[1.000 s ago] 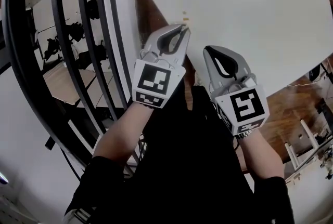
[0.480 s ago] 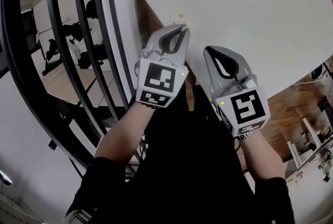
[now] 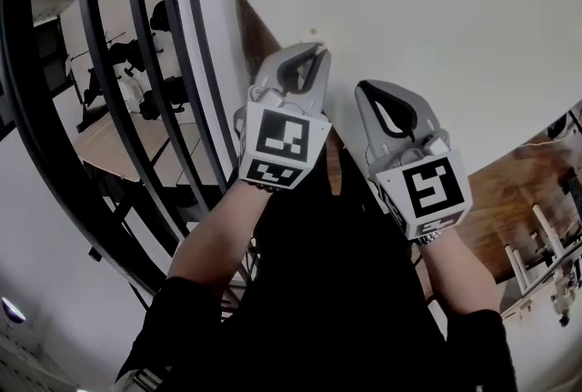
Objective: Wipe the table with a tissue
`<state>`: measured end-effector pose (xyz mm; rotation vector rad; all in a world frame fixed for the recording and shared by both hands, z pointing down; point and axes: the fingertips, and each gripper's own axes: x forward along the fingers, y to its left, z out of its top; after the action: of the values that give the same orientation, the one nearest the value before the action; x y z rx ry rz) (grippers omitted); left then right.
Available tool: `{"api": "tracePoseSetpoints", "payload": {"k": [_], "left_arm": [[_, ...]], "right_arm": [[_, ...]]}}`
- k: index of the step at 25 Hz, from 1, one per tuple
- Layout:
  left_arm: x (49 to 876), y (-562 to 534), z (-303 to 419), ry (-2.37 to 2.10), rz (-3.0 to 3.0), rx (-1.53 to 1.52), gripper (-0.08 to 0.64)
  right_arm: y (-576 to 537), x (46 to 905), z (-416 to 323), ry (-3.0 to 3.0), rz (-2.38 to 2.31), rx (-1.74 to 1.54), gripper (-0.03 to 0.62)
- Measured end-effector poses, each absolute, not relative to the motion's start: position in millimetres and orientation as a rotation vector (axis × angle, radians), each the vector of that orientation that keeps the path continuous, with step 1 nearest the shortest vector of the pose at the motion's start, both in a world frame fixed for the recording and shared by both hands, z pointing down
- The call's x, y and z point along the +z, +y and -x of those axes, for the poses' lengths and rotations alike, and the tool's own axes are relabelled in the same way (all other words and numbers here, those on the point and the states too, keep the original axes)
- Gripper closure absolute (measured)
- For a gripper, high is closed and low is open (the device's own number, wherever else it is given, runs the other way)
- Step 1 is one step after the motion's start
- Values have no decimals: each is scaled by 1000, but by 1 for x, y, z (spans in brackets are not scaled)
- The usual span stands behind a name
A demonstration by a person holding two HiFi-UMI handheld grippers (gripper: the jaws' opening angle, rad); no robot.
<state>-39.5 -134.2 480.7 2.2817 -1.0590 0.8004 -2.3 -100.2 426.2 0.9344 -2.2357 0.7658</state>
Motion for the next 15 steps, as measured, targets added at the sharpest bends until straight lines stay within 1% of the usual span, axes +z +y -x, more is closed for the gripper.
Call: {"api": "tracePoseSetpoints", "payload": {"k": [15], "left_arm": [[482,-156,49,-1111,-2284,795,523]], "right_arm": [[-102,429,3,-2230,-944,772,600]]}}
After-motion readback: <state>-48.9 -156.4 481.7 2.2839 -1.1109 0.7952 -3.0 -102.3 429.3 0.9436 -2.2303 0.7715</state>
